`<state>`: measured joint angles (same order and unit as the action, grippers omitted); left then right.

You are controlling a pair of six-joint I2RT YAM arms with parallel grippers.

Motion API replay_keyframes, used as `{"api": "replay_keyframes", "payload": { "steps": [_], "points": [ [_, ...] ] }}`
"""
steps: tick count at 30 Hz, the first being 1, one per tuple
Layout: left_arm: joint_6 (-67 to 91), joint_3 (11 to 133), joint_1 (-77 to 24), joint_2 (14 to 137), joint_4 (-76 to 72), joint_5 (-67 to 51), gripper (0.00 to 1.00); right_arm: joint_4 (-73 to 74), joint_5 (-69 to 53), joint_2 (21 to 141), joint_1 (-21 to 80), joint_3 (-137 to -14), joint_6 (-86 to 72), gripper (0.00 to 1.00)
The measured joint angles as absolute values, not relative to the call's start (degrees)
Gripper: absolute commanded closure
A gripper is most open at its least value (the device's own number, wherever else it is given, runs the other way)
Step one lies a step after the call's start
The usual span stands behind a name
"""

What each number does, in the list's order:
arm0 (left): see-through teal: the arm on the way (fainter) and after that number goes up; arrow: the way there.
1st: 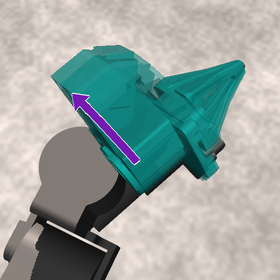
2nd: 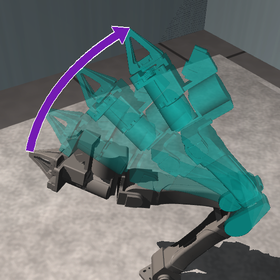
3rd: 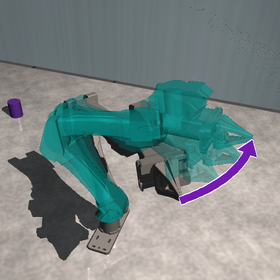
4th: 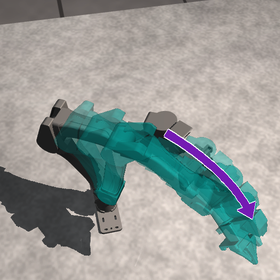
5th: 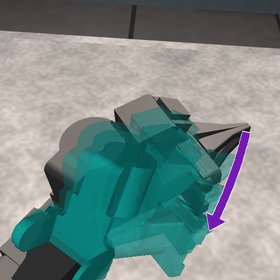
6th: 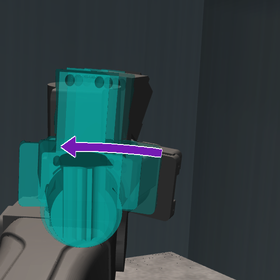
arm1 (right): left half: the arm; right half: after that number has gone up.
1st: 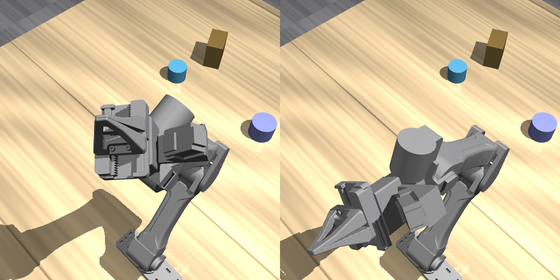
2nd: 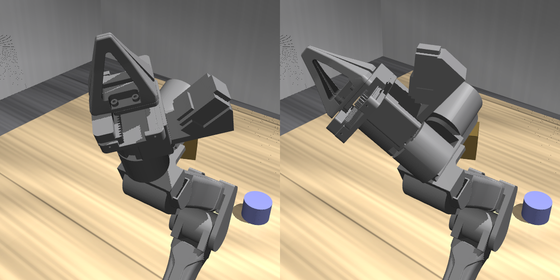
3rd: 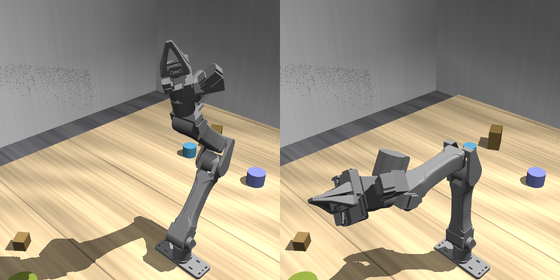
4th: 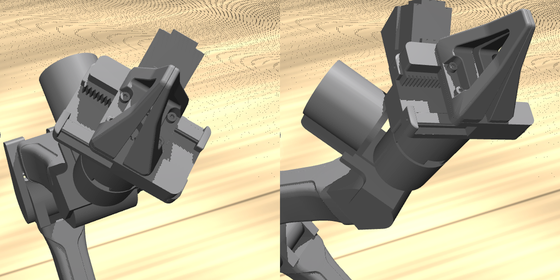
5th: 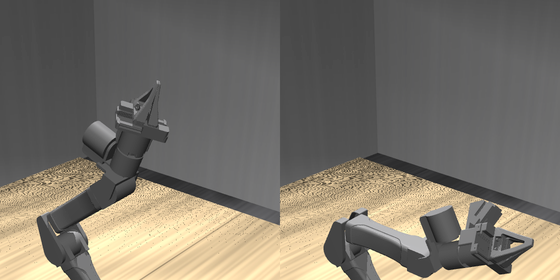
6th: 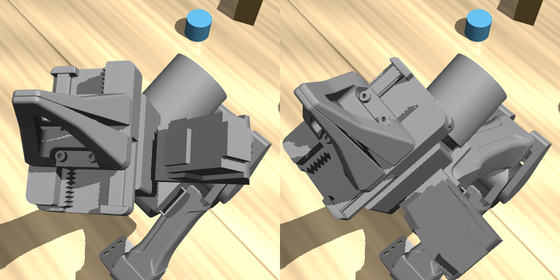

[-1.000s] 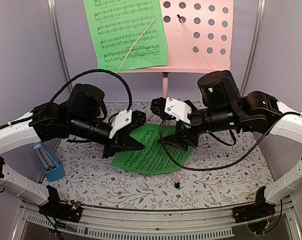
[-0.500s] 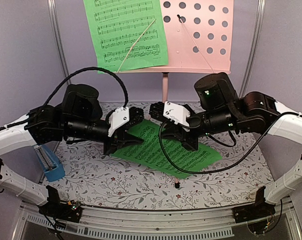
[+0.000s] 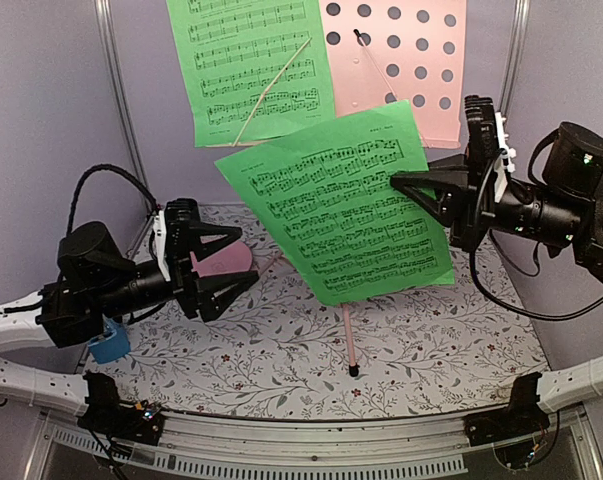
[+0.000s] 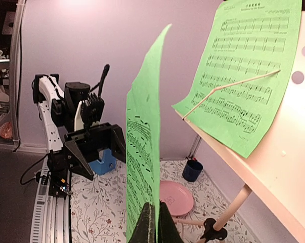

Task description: Set up the instrument practice props

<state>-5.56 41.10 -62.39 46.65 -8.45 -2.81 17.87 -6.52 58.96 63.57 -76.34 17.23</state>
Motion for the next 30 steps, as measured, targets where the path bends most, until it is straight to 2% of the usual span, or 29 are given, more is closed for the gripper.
{"api": "replay_keyframes", "payload": {
  "steps": [5,11,16,18,20,28,30],
  "points": [
    [-0.7,42.0,-62.8,53.8,-17.9,-8.1,0.22,10.4,-11.1,56.8,62.3,-74.2,13.8,1.00],
    [2.4,42.5,-63.9,58.2,-30.0,-12.1,0.34,6.9,-14.3,56.4,61.0,-71.9,10.0,1.00],
    [2.8,46.8,-65.3,61.2,-36.6,-14.9,0.65,4.6,-15.2,55.1,59.9,-70.8,8.0,1.00],
    [2.7,48.8,-65.7,62.7,-38.0,-15.3,0.73,3.2,-15.3,54.5,59.2,-70.3,7.4,1.00],
    [3.0,50.6,-66.0,64.2,-38.9,-15.1,0.76,1.9,-15.5,53.9,58.4,-69.5,7.0,1.00],
    [4.6,55.7,-66.2,69.3,-40.3,-13.7,0.75,-3.2,-18.3,53.8,52.8,-67.8,4.1,1.00],
    [4.5,58.2,-66.3,70.9,-39.7,-13.2,0.78,-4.6,-19.3,54.0,52.0,-67.8,3.2,1.00]
  ]
}}
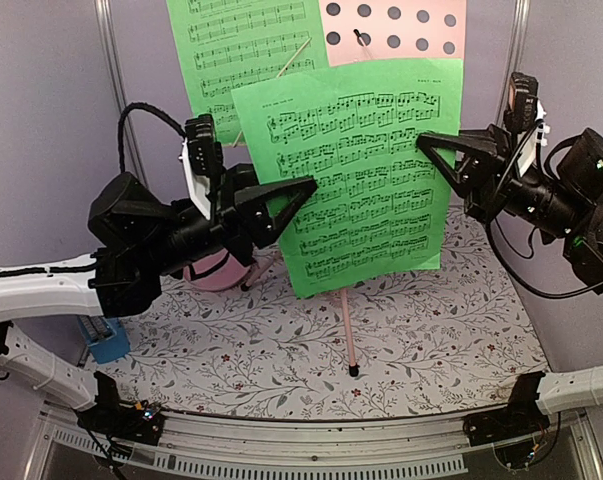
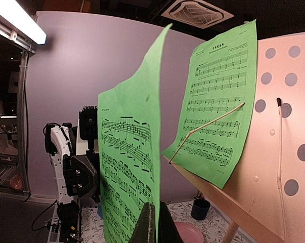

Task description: Set up the instrument practice props

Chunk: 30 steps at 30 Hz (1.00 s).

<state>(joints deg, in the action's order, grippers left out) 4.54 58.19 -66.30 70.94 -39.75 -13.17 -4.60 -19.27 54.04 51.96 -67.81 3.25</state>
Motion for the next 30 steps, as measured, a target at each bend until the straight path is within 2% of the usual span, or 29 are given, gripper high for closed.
{"api": "replay_keyframes", "payload": {
  "steps": [5,6,7,10,12,16,21,24,30],
  "points": [
    [4.2,61.6,-66.5,72.7,-38.0,-10.5,1.00,-6.7,-21.2,54.3,50.7,-67.6,1.9,1.00],
    [4.2,61.9,-66.6,72.8,-37.6,-9.9,1.00,-6.9,-21.5,54.3,50.5,-67.5,1.7,0.97],
    [4.0,62.2,-66.7,72.8,-37.0,-9.3,1.00,-7.0,-21.6,54.3,50.3,-67.5,1.5,0.91],
    [4.2,64.3,-66.8,72.8,-33.9,-6.7,1.00,-7.4,-20.8,54.5,49.6,-67.5,1.0,0.57],
    [4.3,66.5,-66.8,72.9,-31.7,-4.5,1.00,-7.4,-19.0,54.7,49.3,-67.6,0.6,0.50],
    [4.8,72.7,-66.8,72.9,-25.5,2.2,1.00,-6.9,-10.8,56.4,49.0,-70.0,1.8,0.47],
    [5.4,79.2,-66.7,72.3,-19.2,9.8,1.00,-5.3,1.0,62.1,49.0,-78.7,5.0,0.53],
    [5.4,82.5,-66.5,71.7,-16.3,13.3,1.00,-3.3,7.0,66.8,48.9,-85.4,6.9,0.53],
    [4.4,88.6,-66.1,71.8,-12.4,16.7,1.00,-0.6,12.8,73.6,48.9,-91.9,9.3,0.53]
  ]
}}
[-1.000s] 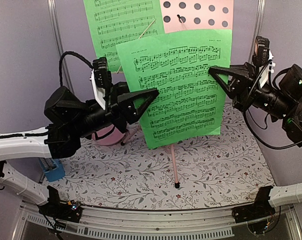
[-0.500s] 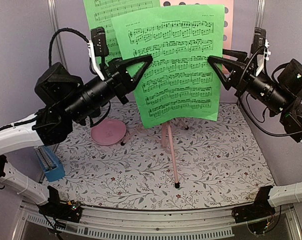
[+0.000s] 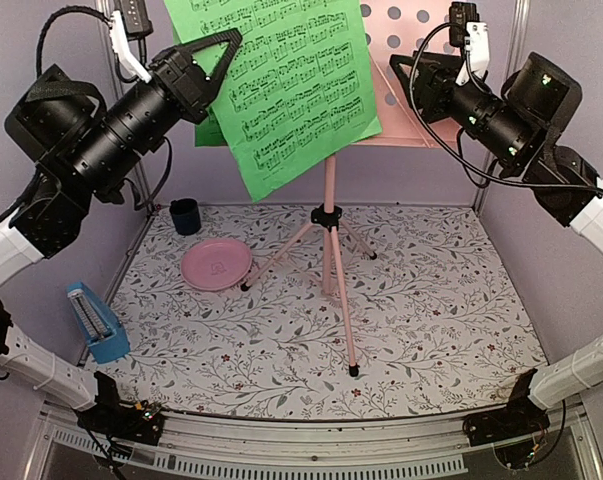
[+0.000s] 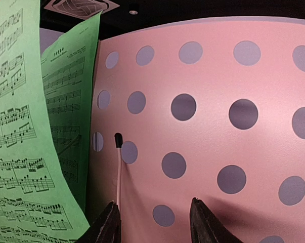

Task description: Set up the instrument practice props

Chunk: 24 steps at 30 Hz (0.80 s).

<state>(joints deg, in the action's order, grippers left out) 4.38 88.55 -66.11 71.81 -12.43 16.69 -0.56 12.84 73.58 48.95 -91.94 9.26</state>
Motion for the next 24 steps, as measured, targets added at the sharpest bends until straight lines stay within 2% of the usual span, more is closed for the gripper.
{"api": "replay_keyframes", "payload": {
  "steps": [11,20,24],
  "points": [
    [2.3,92.4,-66.0,72.7,-10.8,18.3,1.00,3.4,13.3,79.1,49.0,-96.5,10.6,0.54],
    [1.0,93.9,-66.0,73.9,-9.1,18.5,1.00,3.6,12.3,79.2,50.0,-97.2,11.9,0.36],
    [0.8,93.9,-66.0,74.0,-9.0,18.5,1.00,4.3,12.4,79.4,52.8,-98.2,14.4,0.36]
  ]
}}
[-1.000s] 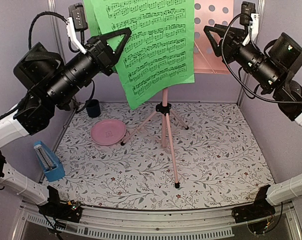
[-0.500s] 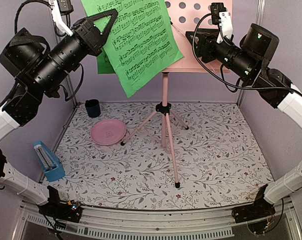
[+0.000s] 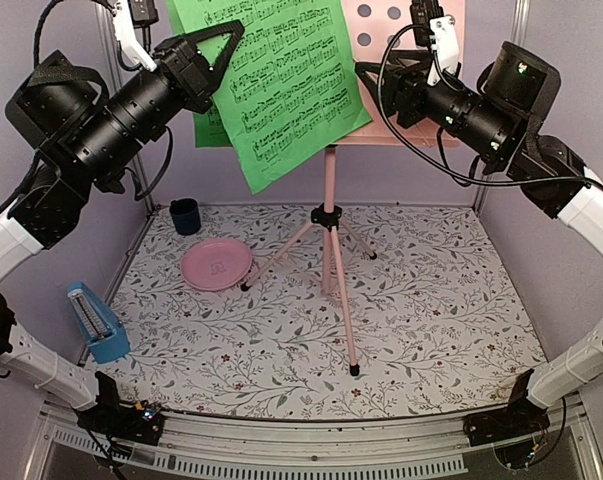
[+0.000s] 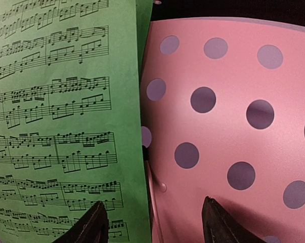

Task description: Set up the instrument practice props

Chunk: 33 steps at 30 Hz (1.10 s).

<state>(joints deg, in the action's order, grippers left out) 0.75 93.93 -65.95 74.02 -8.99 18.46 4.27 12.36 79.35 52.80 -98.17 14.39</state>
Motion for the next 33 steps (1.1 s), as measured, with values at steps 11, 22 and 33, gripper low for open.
{"api": "replay_keyframes", "payload": {
  "steps": [11,22,33],
  "points": [
    [0.2,94.5,-65.9,74.2,-9.0,18.2,1.00,5.5,20.9,83.3,54.8,-101.3,20.8,0.45],
    [-1.3,94.7,-65.8,74.5,-9.1,18.1,1.00,4.8,25.2,84.4,55.5,-101.4,25.1,0.96],
    [-2.0,95.0,-65.0,75.1,-9.0,18.9,1.00,-7.3,26.2,81.1,55.6,-92.6,28.4,1.00]
  ]
}}
